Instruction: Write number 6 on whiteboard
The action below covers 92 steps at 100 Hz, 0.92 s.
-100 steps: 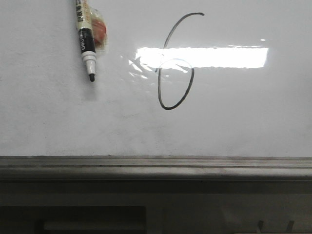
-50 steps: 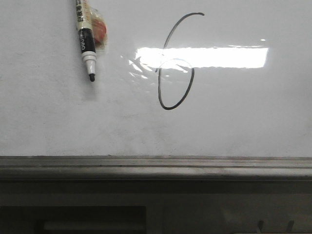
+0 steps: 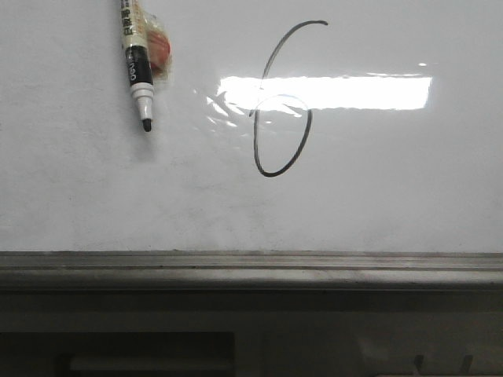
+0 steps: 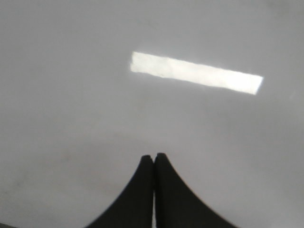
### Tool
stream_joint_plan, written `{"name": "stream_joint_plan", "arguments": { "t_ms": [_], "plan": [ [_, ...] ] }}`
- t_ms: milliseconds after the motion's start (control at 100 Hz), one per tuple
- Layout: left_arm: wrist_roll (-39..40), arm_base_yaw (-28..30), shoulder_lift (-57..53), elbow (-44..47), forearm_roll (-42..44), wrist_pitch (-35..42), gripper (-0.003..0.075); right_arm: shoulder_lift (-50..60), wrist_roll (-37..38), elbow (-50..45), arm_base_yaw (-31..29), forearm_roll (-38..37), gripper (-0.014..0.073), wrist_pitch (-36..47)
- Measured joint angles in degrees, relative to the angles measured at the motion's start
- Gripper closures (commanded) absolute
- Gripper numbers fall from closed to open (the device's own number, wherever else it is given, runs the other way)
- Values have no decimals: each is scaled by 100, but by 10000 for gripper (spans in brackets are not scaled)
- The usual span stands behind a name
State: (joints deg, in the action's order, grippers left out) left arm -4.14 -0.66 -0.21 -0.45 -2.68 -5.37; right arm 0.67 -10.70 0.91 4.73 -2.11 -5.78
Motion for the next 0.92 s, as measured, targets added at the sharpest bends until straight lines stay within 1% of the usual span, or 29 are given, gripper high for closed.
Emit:
{"name": "stream_joint_plan", "arguments": {
  "t_ms": [130,320,920],
  "plan": [
    [0,0,0,0,0,-10,740,0,36,-149,-144,-86,659,214],
    [0,0,0,0,0,-8,740,0,36,-149,-285,-251,659,218],
    [0,0,0,0,0,-8,740,0,36,-149,-297,-251,659,232]
  ]
}}
